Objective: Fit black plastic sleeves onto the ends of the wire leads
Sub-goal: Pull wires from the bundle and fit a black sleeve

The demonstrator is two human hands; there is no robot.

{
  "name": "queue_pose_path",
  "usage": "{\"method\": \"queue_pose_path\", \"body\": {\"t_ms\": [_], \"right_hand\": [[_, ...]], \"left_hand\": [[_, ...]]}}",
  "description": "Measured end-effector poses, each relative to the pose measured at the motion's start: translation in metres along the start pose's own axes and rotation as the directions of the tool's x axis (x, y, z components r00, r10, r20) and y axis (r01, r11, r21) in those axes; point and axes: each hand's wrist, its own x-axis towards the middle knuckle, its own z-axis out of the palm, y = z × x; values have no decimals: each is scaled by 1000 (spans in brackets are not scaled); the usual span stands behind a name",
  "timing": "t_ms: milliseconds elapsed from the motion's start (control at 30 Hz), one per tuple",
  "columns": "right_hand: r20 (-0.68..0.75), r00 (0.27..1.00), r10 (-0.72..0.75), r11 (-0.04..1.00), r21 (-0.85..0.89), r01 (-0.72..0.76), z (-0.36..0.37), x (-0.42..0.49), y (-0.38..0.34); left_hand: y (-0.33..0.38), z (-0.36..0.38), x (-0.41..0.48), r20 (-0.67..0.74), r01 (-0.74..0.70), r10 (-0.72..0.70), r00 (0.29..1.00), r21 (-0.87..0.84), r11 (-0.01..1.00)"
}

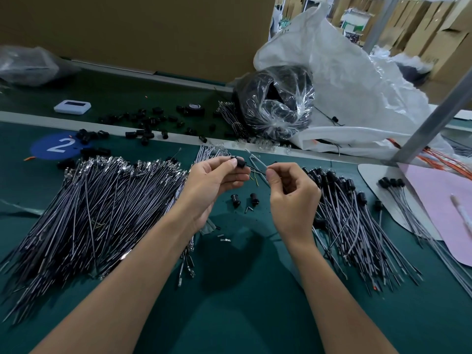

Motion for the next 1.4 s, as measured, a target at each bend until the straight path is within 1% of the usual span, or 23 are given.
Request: {"method": "queue_pose_path", "body": {"t_ms": [167, 333, 433, 633, 800, 967, 1133, 1233, 1300, 1400], "right_hand": [[-44, 998, 36, 999, 28, -35, -1, 1, -1], [-20, 998, 66, 998, 14, -65, 0, 0, -2], [-38, 995, 95, 995, 26, -94, 0, 1, -2], [-14, 996, 86, 996, -3, -86, 0, 0, -2], [-25, 993, 113, 993, 20, -113, -1, 2, 0], [4, 990, 142, 989, 38, -142, 0, 3, 1], [52, 991, 122, 991, 46, -124, 2, 0, 0], [56, 993, 102, 994, 34, -104, 3, 0, 0], [62, 995, 80, 997, 12, -81, 4, -1, -1], [81, 995, 57, 998, -3, -57, 6, -3, -2]], "left_hand": [[-1, 1, 0, 15, -2, 2, 1000, -6, 1000], [-1, 1, 0, 20, 2, -2, 1000, -35, 999], [-1, 1, 0, 25, -1, 2, 1000, -38, 999], [-3, 1, -1, 54, 0, 0, 999, 6, 1000], [-3, 1, -1, 57, -3, 1, 998, 31, 1000], [-2, 0, -2, 78, -18, 14, 997, 46, 999], [-6, 7, -7, 126, -10, -7, 992, 135, 991], [-8, 9, -7, 84, 3, -17, 996, 158, 987], [-9, 9, -6, 42, 33, -38, 998, 105, 994], [-10, 9, -6, 30, 92, -90, 995, -60, 994]]}}
